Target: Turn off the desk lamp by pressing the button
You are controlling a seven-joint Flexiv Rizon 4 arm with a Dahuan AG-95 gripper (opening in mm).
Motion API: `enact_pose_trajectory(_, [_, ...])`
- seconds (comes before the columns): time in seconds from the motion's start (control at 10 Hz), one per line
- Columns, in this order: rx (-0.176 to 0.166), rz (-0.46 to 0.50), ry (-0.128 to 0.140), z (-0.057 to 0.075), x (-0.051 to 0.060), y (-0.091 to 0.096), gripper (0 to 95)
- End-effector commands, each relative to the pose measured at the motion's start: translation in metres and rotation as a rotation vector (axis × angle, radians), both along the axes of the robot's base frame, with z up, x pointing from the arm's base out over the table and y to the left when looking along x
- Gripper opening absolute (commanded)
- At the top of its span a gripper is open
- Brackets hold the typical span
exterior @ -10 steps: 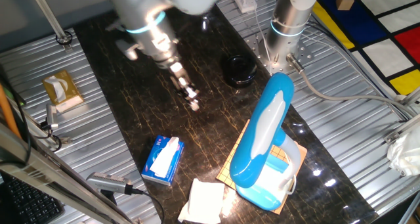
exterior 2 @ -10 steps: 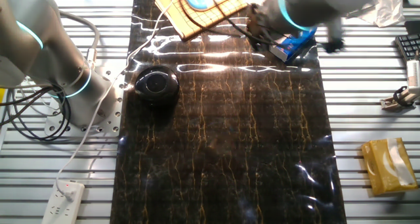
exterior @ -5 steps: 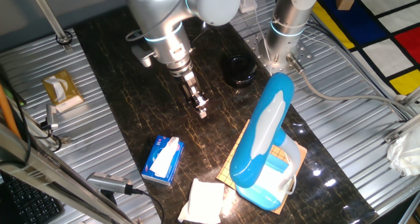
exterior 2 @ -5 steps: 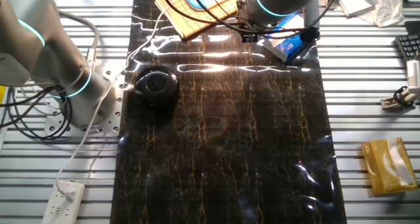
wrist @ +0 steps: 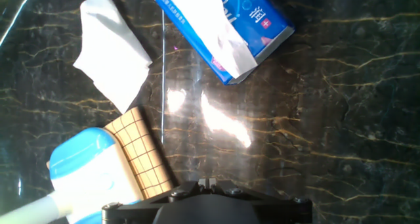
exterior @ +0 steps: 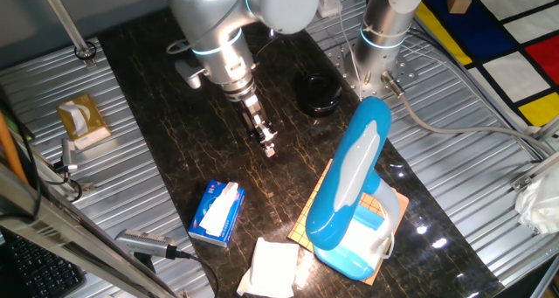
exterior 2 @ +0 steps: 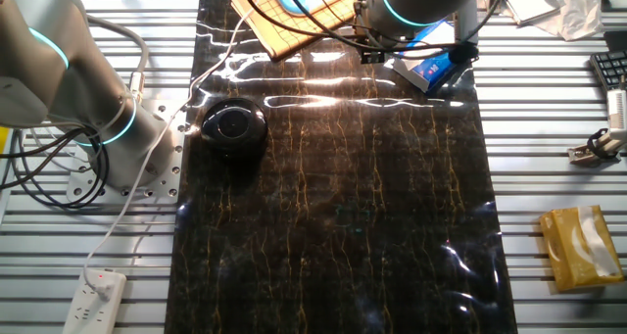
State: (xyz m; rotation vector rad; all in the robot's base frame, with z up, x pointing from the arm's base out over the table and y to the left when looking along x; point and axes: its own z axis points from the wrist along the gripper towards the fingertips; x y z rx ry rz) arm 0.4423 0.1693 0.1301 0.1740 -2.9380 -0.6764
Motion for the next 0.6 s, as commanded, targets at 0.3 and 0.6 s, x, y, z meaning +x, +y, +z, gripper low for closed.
enact_pose_trajectory(0.3, [-0.001,0.065,0.011,-0.0007,0.0002,0.0002,0.0])
enact_pose_trajectory(0.6, [0.009,0.091,0.027,-0.0007,0.0002,0.0002,0.0])
